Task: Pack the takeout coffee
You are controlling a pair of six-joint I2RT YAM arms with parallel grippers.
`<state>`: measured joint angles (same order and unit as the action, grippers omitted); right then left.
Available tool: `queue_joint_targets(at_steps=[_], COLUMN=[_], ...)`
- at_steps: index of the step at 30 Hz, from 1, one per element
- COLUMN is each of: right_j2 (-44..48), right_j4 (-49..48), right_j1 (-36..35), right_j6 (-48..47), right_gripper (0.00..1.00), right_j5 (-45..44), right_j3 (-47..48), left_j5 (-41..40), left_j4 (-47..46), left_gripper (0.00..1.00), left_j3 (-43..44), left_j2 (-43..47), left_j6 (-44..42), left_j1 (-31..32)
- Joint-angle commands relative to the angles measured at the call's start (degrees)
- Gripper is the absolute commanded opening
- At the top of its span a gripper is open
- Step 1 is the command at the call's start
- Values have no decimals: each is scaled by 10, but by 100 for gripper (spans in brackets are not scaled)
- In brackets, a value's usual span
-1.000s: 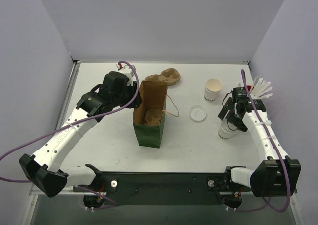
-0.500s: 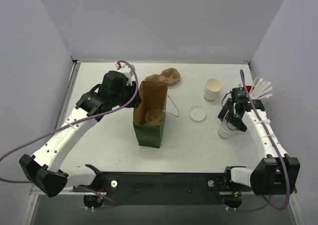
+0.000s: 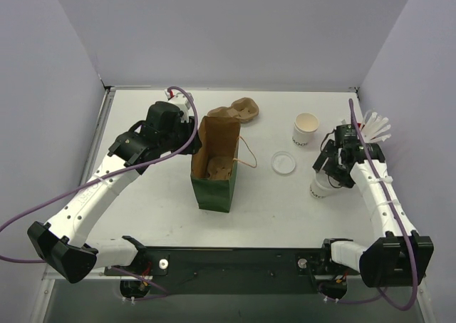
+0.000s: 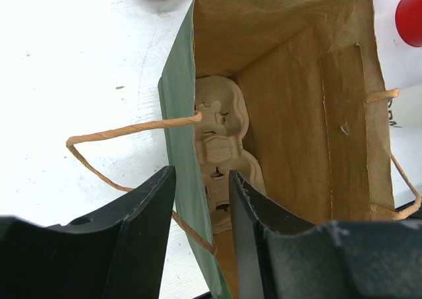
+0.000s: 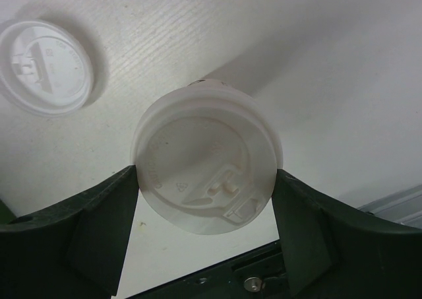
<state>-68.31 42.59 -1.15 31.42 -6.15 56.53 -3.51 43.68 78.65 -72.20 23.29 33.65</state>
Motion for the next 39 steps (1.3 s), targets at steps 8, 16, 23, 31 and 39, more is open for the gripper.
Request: queue_joint_targets(at_steps=[8, 16, 23, 31, 39], right_j2=[53, 45, 30, 27, 24], right_j4=[89, 93, 92, 92, 92], right_j1=[-73, -134, -159, -163, -163], right_j6=[15, 39, 42, 39, 40], right_gripper=[62, 63, 63, 63, 63], right_j5=[43, 57, 57, 76, 80], right_j3=[186, 284, 321, 328, 338], left_j5=[0, -26, -29, -33, -12], left_j4=[-10, 30, 57, 80, 74], left_gripper=[35, 13, 37, 40, 35], left_j3=[37, 87, 109, 117, 103], left_j2=[-3, -27, -36, -57, -71], left_j6=[-14, -69, -80, -90, -91], left_j1=[-4, -4, -5, -5, -5])
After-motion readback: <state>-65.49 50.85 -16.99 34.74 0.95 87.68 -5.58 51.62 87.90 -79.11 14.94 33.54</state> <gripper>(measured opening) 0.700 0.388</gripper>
